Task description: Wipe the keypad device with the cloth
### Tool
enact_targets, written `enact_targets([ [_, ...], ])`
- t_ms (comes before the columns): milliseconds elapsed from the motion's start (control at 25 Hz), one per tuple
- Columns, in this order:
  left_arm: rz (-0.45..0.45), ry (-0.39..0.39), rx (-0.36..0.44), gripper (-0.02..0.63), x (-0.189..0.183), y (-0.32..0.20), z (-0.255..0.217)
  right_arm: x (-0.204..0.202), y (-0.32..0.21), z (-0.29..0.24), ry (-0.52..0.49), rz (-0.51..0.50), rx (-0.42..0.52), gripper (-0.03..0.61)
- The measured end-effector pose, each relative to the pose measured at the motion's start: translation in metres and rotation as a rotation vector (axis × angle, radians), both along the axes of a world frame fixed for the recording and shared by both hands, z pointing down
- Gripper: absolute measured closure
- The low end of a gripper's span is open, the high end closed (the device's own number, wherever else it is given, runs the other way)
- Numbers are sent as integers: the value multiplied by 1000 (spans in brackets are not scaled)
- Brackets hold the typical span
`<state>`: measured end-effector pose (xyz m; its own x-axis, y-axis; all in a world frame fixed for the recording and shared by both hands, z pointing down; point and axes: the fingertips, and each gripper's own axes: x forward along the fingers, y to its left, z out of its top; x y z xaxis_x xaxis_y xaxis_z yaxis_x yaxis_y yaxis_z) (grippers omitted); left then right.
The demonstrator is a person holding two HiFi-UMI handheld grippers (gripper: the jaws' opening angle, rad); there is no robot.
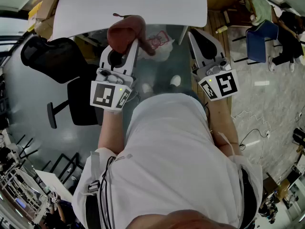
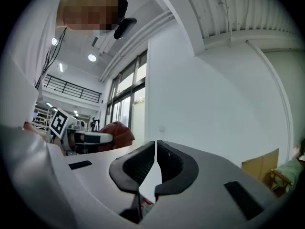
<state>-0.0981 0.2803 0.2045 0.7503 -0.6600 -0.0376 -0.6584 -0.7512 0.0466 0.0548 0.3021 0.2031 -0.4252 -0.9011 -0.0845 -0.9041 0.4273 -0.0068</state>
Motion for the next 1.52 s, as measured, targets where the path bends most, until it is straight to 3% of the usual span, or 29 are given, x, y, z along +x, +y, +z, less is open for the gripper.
enact_targets([
  [280, -20, -5, 3, 548, 30, -7, -1, 29, -7, 0, -6, -16, 2, 545],
  [520, -60, -22, -18, 546, 59, -11, 4, 66, -14, 0, -84, -51, 6, 545],
  [760, -87, -51, -61, 546, 62, -19, 18, 85, -29, 11, -115, -32, -25, 545],
  [1080, -73, -43, -84, 545, 43, -73, 32, 72, -75, 25, -85, -2, -63, 545],
  [1520, -11, -26, -125, 545, -4, -180, 56, 18, -176, 34, -29, 43, -121, 543],
])
